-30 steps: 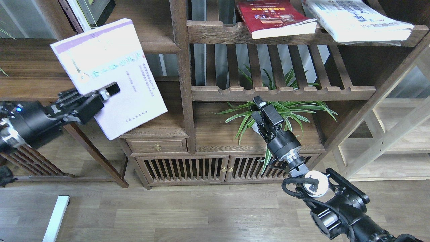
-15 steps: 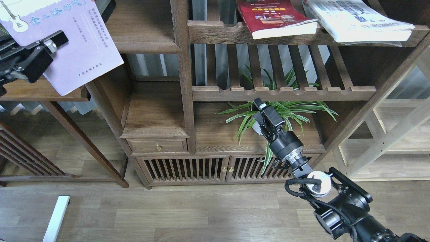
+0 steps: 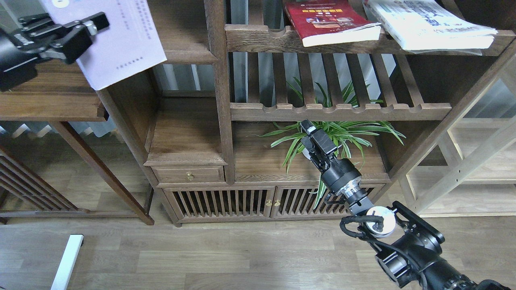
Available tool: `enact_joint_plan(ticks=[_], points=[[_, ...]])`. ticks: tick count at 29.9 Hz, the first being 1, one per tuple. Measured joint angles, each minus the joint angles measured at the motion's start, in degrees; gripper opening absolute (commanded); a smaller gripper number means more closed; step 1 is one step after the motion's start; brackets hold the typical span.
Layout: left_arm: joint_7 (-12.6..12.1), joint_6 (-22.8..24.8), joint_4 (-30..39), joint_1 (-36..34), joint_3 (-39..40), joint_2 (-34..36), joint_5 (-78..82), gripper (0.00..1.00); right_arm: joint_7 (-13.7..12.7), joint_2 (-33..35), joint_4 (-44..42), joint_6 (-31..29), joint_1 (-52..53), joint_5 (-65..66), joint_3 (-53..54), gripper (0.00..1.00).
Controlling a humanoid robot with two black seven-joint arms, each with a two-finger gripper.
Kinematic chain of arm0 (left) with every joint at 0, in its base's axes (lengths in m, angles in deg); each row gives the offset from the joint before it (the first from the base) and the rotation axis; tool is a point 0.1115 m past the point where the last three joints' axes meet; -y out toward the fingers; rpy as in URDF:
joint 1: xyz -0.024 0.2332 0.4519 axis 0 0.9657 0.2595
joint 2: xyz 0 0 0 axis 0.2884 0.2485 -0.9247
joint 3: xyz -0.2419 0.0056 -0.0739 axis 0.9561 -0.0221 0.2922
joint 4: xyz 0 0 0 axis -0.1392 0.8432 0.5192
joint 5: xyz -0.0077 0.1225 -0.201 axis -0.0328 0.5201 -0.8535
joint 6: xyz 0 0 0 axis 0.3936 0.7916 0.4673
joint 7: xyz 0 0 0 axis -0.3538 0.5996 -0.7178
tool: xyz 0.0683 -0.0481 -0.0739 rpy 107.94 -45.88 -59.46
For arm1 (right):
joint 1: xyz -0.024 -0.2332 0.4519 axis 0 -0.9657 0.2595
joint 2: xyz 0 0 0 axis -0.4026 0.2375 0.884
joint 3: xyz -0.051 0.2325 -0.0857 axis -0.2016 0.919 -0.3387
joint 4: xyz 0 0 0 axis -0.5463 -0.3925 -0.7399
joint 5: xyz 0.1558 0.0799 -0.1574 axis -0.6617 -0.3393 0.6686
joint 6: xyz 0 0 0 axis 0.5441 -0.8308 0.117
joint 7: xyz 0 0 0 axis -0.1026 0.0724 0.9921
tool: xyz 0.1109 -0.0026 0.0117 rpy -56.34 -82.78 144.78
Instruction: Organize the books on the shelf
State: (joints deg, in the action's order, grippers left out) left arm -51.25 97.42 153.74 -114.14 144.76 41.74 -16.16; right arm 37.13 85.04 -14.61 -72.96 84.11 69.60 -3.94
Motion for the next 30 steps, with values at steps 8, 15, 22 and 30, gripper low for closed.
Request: enact_joint_plan(ticks=[8, 15, 22, 30], points=[[-0.97, 0.00, -0.97, -5.68, -1.01, -2.23, 0.56, 0.06, -0.08, -0.03, -0.05, 0.00, 0.68, 0.29, 0.14, 0.93], [-0.97, 0.00, -0.78, -6.27, 0.00, 0.66, 0.71, 0.06, -0.08, -0.28, -0.18, 0.00, 2.58, 0.31, 0.01, 0.93], [-0.98, 0.00, -0.53, -7.79, 0.05, 2.16, 2.05, 0.06, -0.09, -0.72, -1.00, 0.00, 3.98, 0.31, -0.13, 0.93], [-0.97, -4.13, -0.01, -9.53, -1.36, 1.32, 7.11, 0.06, -0.17, -0.75, -0.57, 0.00, 5.64, 3.54, -0.86, 0.93]])
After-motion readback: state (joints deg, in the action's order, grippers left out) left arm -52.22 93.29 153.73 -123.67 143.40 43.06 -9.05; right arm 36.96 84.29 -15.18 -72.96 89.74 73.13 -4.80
